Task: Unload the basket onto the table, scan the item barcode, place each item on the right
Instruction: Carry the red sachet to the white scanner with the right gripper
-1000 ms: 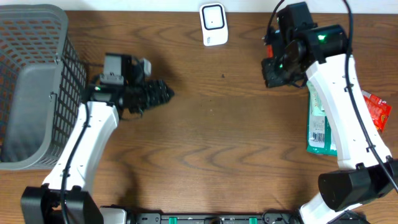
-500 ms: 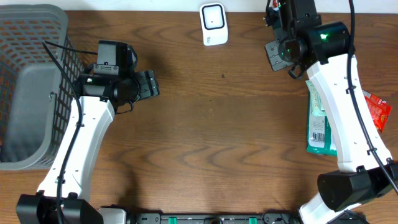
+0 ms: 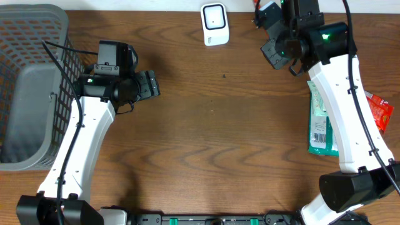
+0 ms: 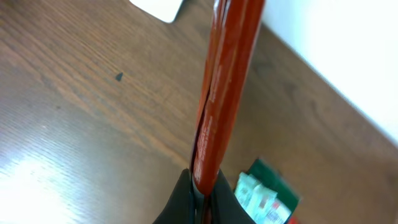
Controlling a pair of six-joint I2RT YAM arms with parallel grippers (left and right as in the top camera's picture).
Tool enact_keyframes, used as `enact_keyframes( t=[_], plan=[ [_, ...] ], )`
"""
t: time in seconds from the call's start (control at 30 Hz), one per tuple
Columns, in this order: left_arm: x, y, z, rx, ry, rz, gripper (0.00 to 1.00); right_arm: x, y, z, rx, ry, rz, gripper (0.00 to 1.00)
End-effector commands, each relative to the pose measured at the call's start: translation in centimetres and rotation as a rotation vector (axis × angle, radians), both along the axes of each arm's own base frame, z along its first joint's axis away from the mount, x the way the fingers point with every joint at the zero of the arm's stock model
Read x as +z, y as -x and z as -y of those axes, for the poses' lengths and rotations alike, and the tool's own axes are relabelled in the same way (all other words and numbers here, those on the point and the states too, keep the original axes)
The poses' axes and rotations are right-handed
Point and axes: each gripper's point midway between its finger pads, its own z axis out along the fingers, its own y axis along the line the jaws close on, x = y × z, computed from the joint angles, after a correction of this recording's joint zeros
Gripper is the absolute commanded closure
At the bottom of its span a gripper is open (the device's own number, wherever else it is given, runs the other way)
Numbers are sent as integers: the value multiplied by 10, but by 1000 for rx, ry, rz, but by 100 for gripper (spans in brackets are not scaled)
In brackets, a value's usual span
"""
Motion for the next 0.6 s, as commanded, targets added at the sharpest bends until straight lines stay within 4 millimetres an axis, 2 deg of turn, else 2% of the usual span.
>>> enact_keyframes(
  t=[0.0, 0.1, 0.27, 0.3, 0.4, 0.53, 0.57],
  plan=[
    [2, -1, -4, -1, -15, 8, 17, 0, -7, -8, 162, 90, 28, 99],
    [2, -1, -4, -2, -15, 8, 17, -6, -20, -4, 184, 164, 46, 99],
    [2, -1, -4, -2, -15, 8, 16, -27, -58, -3, 188, 274, 96, 99],
    [2, -1, -4, -2, -15, 8, 17, -34, -73, -6, 182, 301, 124, 99],
    [2, -1, -4, -1, -15, 8, 16, -44, -98, -14, 179, 341, 183, 99],
    [2, -1, -4, -1, -15, 8, 16, -64, -124, -29, 181, 344, 229, 99],
    [2, -1, -4, -2, -15, 8, 16, -74, -132, -34, 180, 347, 238, 99]
  ],
)
